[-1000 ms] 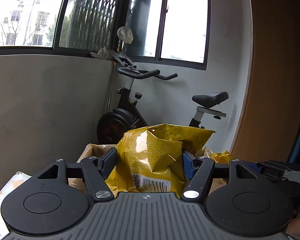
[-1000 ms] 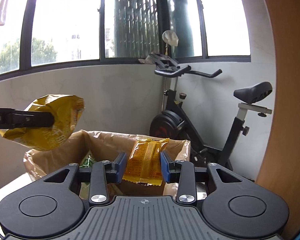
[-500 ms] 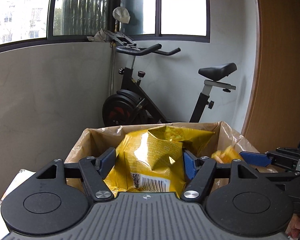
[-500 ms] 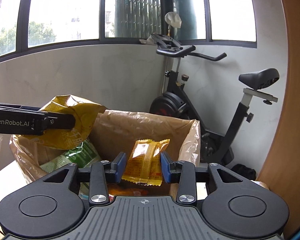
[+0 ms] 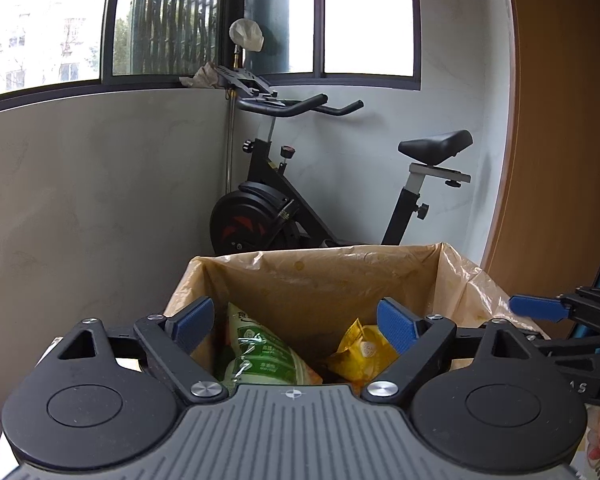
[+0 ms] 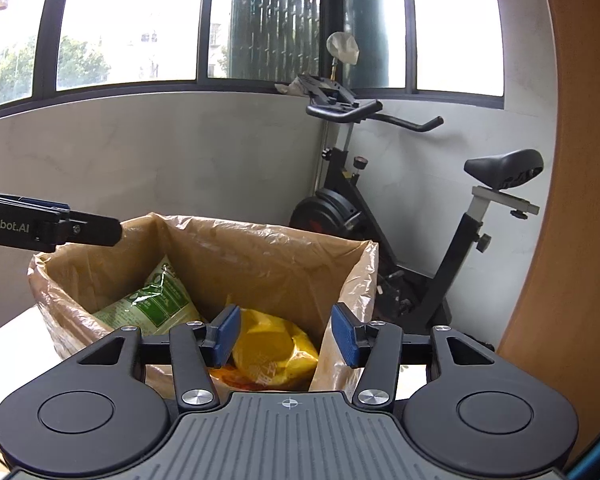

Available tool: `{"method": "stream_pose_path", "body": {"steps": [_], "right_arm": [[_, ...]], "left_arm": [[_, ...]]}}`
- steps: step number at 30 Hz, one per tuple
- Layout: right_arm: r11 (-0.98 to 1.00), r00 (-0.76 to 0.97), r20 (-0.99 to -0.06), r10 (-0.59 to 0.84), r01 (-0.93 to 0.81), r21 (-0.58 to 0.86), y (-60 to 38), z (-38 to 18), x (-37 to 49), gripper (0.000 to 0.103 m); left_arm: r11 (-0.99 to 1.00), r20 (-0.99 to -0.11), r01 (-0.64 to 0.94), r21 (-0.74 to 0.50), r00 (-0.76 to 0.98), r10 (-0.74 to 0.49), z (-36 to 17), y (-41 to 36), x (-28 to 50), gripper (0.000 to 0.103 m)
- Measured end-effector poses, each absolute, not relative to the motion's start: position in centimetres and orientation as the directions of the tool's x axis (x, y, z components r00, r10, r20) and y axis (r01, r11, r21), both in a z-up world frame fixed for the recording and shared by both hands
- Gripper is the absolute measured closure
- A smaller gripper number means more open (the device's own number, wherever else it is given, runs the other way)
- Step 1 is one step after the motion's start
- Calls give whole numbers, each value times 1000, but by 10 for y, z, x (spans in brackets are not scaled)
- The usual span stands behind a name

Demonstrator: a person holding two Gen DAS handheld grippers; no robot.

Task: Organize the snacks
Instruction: 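Withdraw both open tools from the box back toward the snack pile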

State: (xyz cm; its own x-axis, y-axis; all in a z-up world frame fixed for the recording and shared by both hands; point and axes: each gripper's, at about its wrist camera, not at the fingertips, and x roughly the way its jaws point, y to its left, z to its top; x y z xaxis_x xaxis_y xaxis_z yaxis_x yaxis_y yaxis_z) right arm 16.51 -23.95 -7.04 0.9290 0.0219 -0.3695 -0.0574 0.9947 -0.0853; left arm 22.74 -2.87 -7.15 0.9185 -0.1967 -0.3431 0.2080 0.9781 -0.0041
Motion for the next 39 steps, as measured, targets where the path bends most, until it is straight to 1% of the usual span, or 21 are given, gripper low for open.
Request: {"method": "stream_pose_path", "body": {"steps": [14,22,27,31,39], "right_arm": [[998,937,-348,16,-38,-58,-242,-65,110,56],[998,933,-358,27,-47,-48,-239,-76,85,56],[998,919,-392,36,-56,-38,-235,-96,75,56],[998,899,-436,37,-53,-25,-235,-118,69,56],[999,823,-567,35,-36,10,-237,-181,57,56]], "left_arm": [[986,-321,155,-69,932,-169,-72,19,164,13],[987,-327,137,-83,932,-157,-87,36,133,13],[988,-360,132,-85,920,-154,-110,41,119,13],[987,-405,136,-81,901,-157,-133,43,111,13],[986,-468,148,-76,868,-166,-176,38,105,13]]}}
